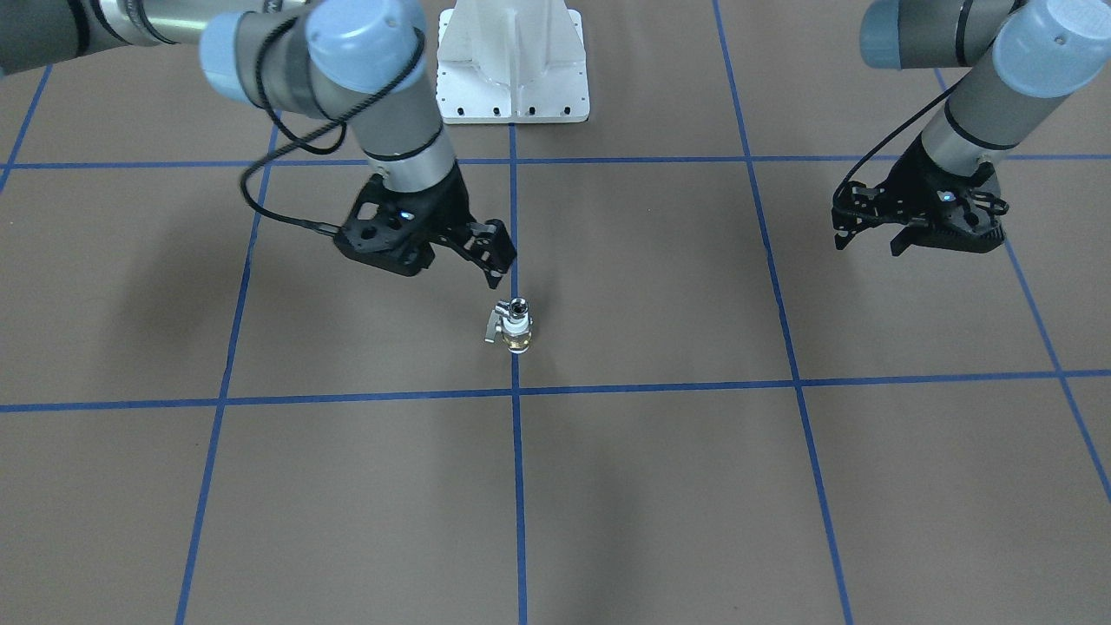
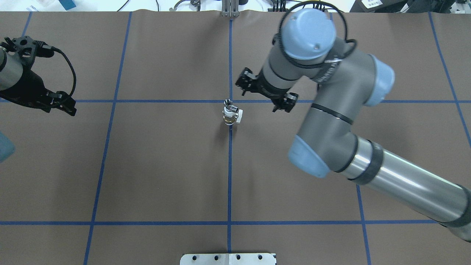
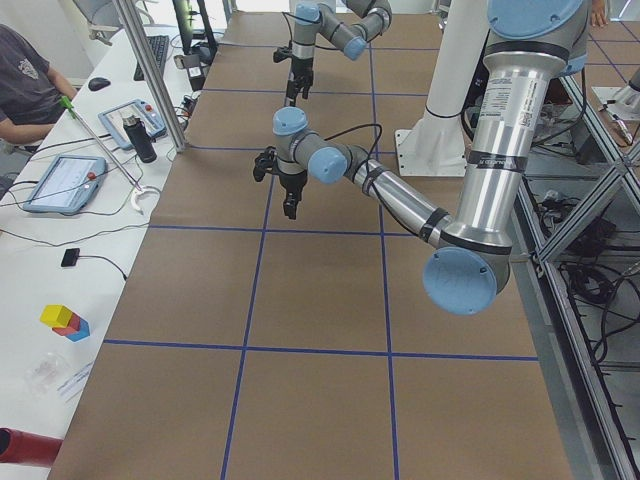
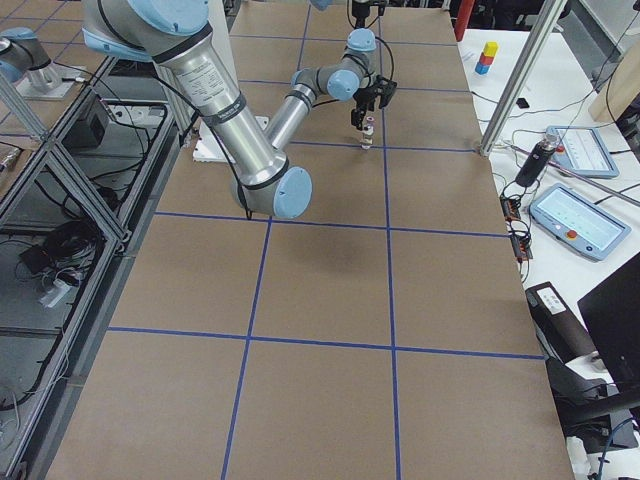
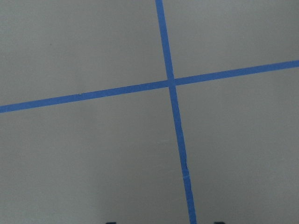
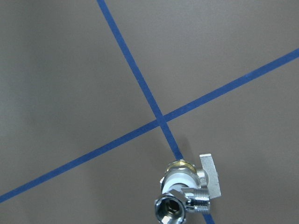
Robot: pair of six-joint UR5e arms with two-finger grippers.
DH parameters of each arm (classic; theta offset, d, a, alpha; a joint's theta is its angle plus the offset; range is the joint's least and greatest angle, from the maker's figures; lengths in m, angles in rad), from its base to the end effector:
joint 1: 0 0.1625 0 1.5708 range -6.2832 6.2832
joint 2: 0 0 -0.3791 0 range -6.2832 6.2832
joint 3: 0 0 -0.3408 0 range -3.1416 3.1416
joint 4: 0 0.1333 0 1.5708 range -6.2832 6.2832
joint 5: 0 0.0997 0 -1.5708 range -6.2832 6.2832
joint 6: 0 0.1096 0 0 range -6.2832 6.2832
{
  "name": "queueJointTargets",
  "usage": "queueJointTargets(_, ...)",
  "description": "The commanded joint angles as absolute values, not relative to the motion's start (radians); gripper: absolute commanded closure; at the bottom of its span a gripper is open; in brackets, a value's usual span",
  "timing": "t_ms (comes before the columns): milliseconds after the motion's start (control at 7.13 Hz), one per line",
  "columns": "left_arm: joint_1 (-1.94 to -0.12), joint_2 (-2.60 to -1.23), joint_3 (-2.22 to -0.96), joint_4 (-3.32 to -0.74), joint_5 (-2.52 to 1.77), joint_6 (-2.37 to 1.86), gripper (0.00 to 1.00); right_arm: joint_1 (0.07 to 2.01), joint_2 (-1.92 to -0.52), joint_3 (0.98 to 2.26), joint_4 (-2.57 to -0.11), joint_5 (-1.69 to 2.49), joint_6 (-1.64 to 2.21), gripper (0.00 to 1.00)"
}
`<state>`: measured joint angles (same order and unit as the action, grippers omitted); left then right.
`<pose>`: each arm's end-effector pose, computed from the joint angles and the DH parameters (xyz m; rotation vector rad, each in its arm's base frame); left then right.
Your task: Assemble PPR valve and pipe with both arms
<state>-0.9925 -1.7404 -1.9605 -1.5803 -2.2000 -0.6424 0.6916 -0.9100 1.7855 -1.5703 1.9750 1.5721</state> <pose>0.2073 -0.4434 0.3763 0.0997 0.8158 0.1184 -0.3986 -0.4472 0.1880 -0.0639 -0.9486 0.4637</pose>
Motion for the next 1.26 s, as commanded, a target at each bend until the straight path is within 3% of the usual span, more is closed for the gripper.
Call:
queueJointTargets(0, -1.04, -1.72, -1.962, -1.582, -2.223, -0.611, 0.24, 0.776, -1.177, 1.986, -1.568, 2.005, 1.377, 0.0)
queueJointTargets(281, -1.174, -1.646, -1.956, -1.577, -2.32, -0.421, 0.24, 0.927, -1.354, 2.005, -1.551, 2.109, 1.129, 0.0)
queueJointTargets(561, -1.293, -1.544, -1.947, -1.577, -2.347, -0.207, 0.22, 1.152, -1.532, 1.935, -1.438, 2.276, 0.793, 0.0)
queueJointTargets(701, -1.366, -1.525, -1.91, -1.577, -2.349, -0.105, 0.03, 1.264, -1.576, 1.846, -1.396, 2.36, 0.608, 0.0)
queueJointTargets(1122, -1.508, -1.525, -1.793, -1.585, -2.424, 0.063, 0.01, 1.396, -1.58, 1.752, -1.394, 2.384, 0.359, 0.0)
